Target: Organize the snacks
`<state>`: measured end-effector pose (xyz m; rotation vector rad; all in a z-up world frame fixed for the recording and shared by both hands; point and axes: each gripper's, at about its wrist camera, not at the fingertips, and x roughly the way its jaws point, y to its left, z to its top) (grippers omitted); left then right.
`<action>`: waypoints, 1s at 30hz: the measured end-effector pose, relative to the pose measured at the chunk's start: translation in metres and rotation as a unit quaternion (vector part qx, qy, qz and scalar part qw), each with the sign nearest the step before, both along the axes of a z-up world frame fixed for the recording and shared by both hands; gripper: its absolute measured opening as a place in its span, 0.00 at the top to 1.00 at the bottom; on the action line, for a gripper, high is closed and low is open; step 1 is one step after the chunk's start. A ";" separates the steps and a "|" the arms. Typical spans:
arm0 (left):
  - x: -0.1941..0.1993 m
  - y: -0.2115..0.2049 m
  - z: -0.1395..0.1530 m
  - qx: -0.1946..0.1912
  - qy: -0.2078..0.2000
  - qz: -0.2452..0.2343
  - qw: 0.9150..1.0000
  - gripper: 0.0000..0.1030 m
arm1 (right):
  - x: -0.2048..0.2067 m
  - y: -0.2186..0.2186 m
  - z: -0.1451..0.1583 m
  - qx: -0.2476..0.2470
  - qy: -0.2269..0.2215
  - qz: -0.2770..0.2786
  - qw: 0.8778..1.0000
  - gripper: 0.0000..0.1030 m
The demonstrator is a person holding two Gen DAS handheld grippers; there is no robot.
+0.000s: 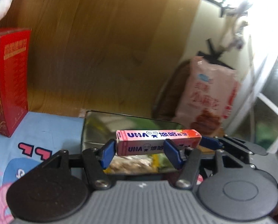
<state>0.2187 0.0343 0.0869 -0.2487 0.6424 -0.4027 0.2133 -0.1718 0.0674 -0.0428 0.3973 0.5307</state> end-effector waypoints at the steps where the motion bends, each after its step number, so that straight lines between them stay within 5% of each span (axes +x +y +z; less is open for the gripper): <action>1: 0.005 0.000 -0.004 0.001 0.003 0.003 1.000 0.42 | 0.007 0.004 -0.003 -0.006 0.002 -0.003 1.000 0.42; 5: 0.012 0.002 -0.011 -0.001 0.007 0.010 1.000 0.41 | 0.019 0.011 -0.011 -0.031 -0.002 -0.036 0.999 0.38; 11: -0.033 0.030 0.000 -0.019 -0.033 -0.005 0.999 0.41 | -0.027 -0.019 0.002 0.047 -0.019 -0.032 0.998 0.38; 15: -0.062 0.043 -0.009 -0.034 -0.013 -0.029 0.999 0.41 | -0.068 -0.024 -0.007 0.064 0.012 0.031 0.997 0.38; 24: -0.107 0.059 -0.044 -0.077 0.048 -0.037 0.995 0.42 | -0.086 0.032 -0.043 -0.011 0.100 0.117 0.988 0.55; 30: -0.137 0.070 -0.062 -0.082 0.076 -0.041 0.993 0.42 | -0.127 0.052 -0.049 -0.029 0.103 0.245 0.964 0.62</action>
